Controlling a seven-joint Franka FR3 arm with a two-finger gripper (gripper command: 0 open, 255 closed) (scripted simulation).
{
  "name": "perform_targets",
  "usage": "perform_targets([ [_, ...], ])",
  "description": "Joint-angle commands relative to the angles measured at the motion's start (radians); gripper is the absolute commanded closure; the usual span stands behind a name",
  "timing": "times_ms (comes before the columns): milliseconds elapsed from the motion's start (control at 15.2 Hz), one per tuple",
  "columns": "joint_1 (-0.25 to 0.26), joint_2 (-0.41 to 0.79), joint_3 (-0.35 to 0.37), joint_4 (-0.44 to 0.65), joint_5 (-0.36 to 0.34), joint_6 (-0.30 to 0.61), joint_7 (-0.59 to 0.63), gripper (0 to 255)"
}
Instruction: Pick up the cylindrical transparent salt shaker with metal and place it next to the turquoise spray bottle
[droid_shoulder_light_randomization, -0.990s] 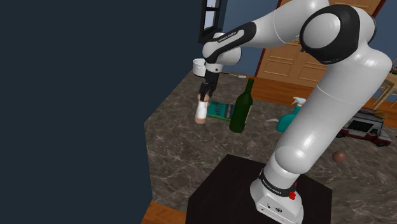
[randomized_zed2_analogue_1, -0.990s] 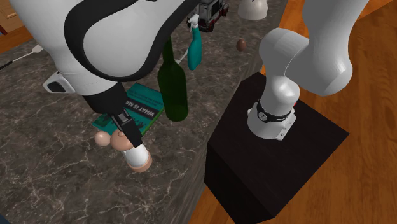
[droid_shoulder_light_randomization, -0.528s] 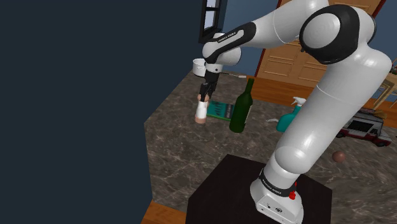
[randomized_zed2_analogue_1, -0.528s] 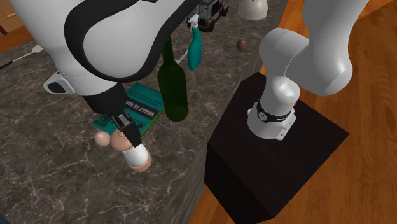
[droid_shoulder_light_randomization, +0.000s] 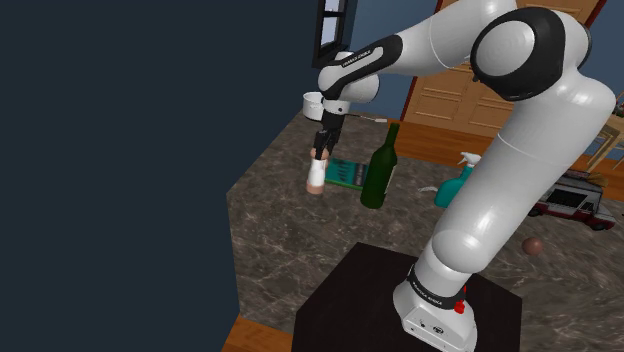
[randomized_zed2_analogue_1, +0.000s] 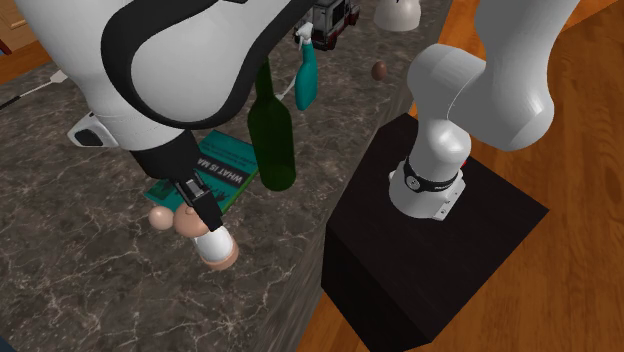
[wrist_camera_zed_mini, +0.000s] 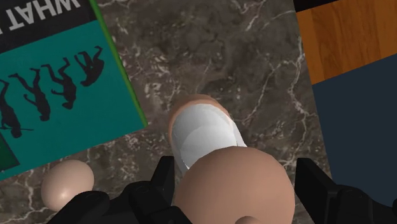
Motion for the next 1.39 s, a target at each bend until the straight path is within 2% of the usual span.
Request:
perform_targets([
  [0,0.0,-0.006,0.0,0.007,-0.004,-0.013,0.004,255],
  [1320,-0.002,-0.088,0.007,0.195,-0.044,-0.274,0.063,255],
])
